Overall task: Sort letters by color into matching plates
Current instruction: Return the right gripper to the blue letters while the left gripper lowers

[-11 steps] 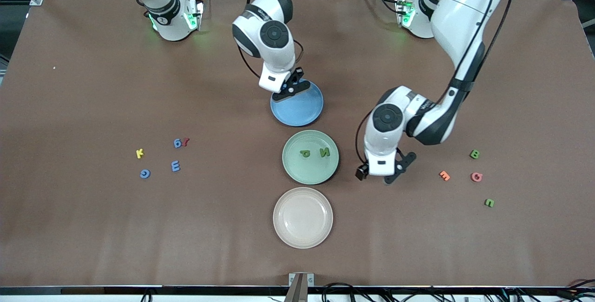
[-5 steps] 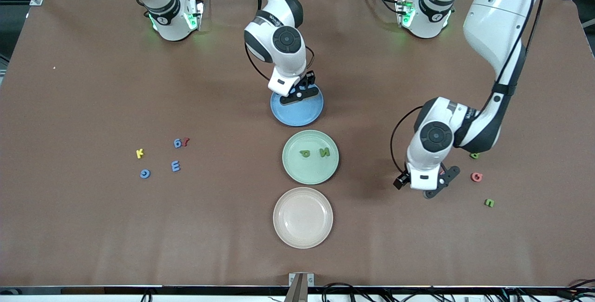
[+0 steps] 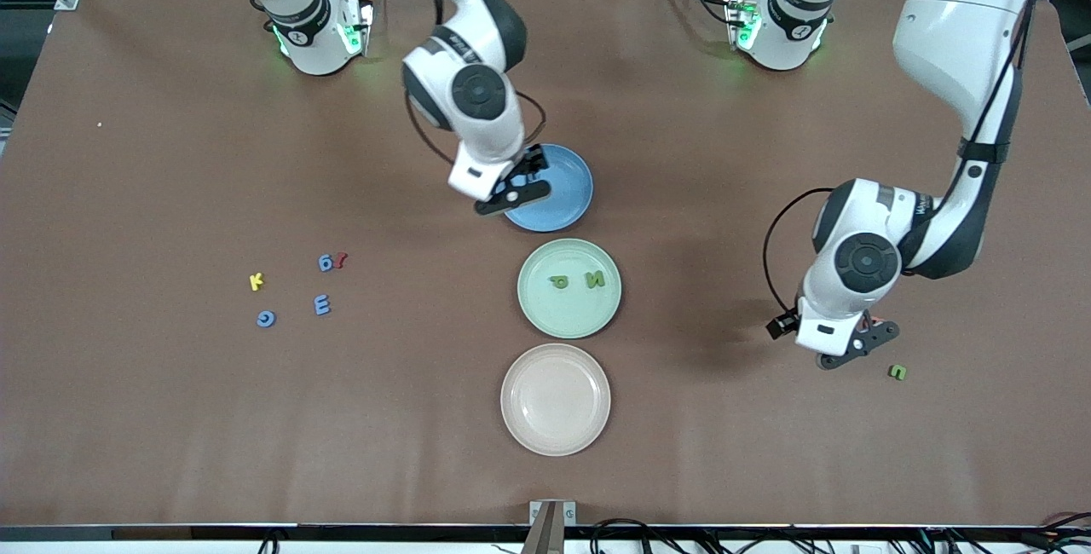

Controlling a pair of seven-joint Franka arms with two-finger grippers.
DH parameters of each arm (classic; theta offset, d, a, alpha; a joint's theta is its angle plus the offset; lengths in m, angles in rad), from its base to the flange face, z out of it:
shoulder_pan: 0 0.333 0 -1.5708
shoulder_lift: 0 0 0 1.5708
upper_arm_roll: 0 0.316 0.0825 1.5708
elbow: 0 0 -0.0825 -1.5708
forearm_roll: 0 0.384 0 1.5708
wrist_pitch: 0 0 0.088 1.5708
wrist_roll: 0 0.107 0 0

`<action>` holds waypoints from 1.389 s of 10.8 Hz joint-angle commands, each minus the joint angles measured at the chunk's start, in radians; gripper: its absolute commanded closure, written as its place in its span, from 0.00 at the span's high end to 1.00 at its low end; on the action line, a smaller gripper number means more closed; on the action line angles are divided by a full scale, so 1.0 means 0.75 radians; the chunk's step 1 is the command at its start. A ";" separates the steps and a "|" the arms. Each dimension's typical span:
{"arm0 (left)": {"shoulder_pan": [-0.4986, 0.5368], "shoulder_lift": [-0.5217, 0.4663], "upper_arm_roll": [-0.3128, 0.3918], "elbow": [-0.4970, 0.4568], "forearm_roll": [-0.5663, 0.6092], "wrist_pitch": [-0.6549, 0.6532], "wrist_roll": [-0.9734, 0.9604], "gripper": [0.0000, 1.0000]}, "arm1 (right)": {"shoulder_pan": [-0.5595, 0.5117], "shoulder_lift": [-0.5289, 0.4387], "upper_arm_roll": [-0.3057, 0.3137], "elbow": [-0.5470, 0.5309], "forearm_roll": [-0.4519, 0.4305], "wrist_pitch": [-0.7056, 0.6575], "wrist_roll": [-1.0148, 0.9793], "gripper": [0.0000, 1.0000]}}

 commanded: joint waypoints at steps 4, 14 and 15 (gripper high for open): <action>0.289 -0.036 -0.037 -0.032 -0.011 -0.010 0.624 1.00 | -0.463 -0.118 0.011 -0.072 -0.148 -0.074 -0.969 1.00; 0.427 0.152 0.057 0.111 -0.244 0.146 0.270 1.00 | -0.756 -0.126 0.011 -0.407 -0.256 0.400 -1.971 0.78; 0.429 0.154 0.094 0.141 -0.250 0.146 0.253 1.00 | -0.766 -0.126 0.011 -0.424 -0.280 0.428 -2.055 0.76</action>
